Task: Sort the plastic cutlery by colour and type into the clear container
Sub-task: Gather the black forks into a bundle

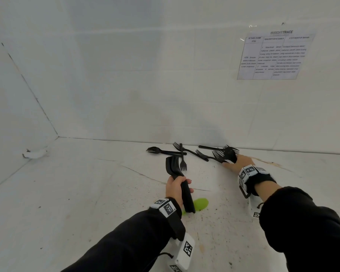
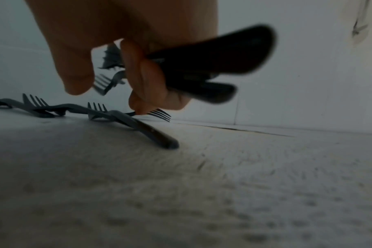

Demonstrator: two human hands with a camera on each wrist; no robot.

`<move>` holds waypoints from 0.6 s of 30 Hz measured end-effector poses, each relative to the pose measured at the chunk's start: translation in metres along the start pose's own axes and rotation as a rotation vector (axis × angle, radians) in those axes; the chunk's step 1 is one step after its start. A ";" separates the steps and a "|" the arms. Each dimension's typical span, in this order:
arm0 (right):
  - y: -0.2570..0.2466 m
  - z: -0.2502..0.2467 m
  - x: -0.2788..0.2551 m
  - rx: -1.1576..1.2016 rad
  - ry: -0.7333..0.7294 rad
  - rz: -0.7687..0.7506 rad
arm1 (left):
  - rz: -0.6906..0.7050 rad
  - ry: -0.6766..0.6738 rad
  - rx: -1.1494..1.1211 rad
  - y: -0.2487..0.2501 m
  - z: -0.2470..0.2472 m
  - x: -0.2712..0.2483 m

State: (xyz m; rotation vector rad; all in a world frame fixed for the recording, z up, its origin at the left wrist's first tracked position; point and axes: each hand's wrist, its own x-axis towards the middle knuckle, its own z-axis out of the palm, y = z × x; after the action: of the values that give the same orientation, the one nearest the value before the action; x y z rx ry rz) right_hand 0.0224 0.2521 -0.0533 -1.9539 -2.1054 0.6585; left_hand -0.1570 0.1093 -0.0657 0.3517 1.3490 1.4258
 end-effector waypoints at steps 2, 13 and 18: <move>0.000 0.003 0.004 -0.102 -0.084 0.035 | -0.004 0.009 0.002 -0.001 -0.001 0.001; -0.033 -0.006 -0.037 0.246 -0.220 -0.062 | -0.012 0.024 -0.090 0.003 0.004 0.001; -0.051 0.020 -0.089 0.493 -0.394 -0.093 | 0.012 0.034 -0.190 0.009 0.011 -0.005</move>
State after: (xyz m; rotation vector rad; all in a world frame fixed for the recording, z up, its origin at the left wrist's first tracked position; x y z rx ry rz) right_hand -0.0224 0.1591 -0.0340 -1.5368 -1.9532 1.4769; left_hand -0.1507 0.1127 -0.0524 0.2123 1.2284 1.5622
